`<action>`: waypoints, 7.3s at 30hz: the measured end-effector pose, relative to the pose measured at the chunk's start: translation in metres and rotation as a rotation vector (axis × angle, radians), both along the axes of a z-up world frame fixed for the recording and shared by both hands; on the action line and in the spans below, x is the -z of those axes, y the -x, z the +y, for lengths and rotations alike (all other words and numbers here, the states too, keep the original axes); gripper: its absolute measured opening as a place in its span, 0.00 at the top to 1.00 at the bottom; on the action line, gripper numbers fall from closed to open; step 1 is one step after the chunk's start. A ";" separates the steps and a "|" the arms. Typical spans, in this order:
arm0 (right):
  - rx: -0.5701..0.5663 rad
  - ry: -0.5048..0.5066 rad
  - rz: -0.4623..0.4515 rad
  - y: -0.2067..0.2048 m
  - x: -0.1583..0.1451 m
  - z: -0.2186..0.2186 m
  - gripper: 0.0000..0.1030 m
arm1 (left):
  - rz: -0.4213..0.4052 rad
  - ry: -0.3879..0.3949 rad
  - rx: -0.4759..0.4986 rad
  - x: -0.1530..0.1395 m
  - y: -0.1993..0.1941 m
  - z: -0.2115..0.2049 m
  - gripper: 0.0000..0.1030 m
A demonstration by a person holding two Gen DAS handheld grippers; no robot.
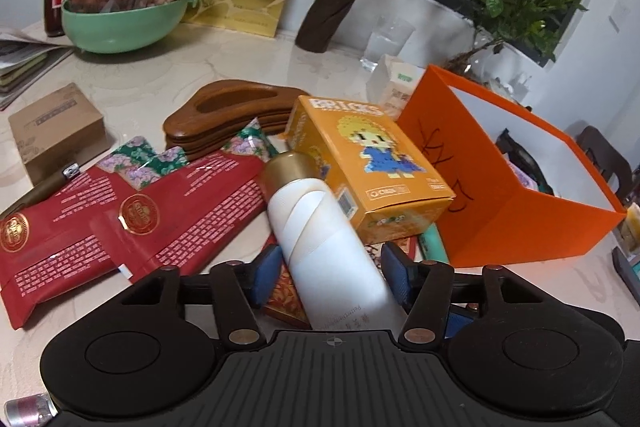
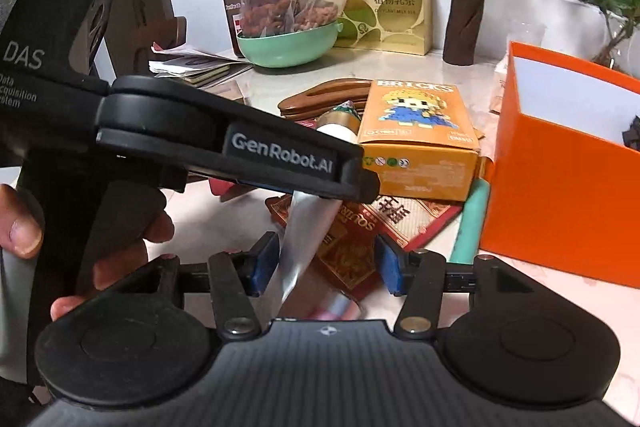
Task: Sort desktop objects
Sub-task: 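Carry the white tube with the left gripper over the orange box, then open the left gripper to drop the tube into the orange box, then move the left gripper back to the silver-pink vial on the table, then close the left gripper on the silver-pink vial and lift it, then carry the vial over the orange box and open the left gripper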
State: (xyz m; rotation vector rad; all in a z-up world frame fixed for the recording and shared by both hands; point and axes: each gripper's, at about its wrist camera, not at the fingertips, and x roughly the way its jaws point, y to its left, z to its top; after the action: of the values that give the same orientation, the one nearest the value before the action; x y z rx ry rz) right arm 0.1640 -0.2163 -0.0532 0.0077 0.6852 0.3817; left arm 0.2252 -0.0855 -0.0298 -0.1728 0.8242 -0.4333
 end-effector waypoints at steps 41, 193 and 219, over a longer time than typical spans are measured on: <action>0.037 -0.058 -0.129 0.042 -0.037 -0.026 0.76 | -0.095 0.063 -0.036 -0.051 0.045 -0.031 0.49; 0.031 0.091 -0.066 0.056 0.003 0.012 0.77 | -0.087 -0.182 -0.176 0.009 0.080 0.121 0.29; 0.033 0.038 -0.086 0.067 -0.010 -0.018 0.77 | -0.133 -0.095 -0.112 -0.025 0.081 0.057 0.56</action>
State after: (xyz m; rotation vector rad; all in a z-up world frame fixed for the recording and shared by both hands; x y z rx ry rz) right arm 0.0975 -0.2342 -0.0427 -0.0335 0.6067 0.3349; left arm 0.1445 -0.0285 -0.0046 -0.1003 0.6996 -0.2963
